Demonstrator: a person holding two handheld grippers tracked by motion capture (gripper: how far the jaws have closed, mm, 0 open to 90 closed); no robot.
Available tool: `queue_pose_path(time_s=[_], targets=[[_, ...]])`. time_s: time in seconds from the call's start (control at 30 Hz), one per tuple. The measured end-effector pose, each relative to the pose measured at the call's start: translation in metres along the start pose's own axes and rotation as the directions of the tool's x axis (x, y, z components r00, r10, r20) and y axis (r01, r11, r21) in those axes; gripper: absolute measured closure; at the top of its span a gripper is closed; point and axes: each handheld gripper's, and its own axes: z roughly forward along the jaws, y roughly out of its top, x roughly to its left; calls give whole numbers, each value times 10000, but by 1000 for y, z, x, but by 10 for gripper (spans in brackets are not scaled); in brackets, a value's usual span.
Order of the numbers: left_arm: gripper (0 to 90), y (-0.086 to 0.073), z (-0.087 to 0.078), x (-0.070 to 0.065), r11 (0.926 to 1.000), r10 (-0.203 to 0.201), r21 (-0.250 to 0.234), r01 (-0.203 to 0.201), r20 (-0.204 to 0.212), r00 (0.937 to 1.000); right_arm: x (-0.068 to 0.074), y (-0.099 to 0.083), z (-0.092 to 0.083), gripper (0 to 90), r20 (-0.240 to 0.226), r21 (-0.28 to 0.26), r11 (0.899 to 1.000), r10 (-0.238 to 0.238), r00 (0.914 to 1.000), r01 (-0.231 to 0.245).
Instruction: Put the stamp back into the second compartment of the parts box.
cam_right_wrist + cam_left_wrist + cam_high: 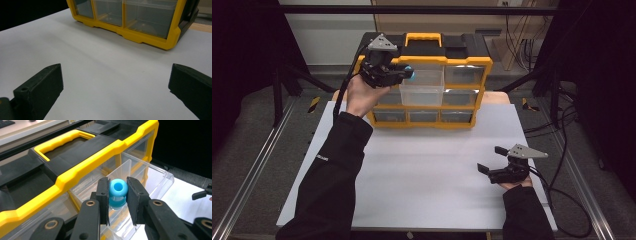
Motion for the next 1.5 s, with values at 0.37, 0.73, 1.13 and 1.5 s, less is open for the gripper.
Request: queue_pose_path(time_s=[0.37,0.73,1.13,1.5], targets=[[728,-3,12,1,9998,-36,201,36,4,10000,0,0,0,3,-1,20,10000,-5,10000,5],[727,-8,21,3,9987,-71,498,68,59,10000,0,0,0,3,0,13,10000,-4,10000,4],[727,-10,28,2,9969,-36,789,33,35,10000,0,0,0,3,-2,-1,10000,-8,10000,8],[725,-14,32,5,9964,-324,790,310,160,9993,0,0,0,3,3,-12,10000,8,10000,-8]])
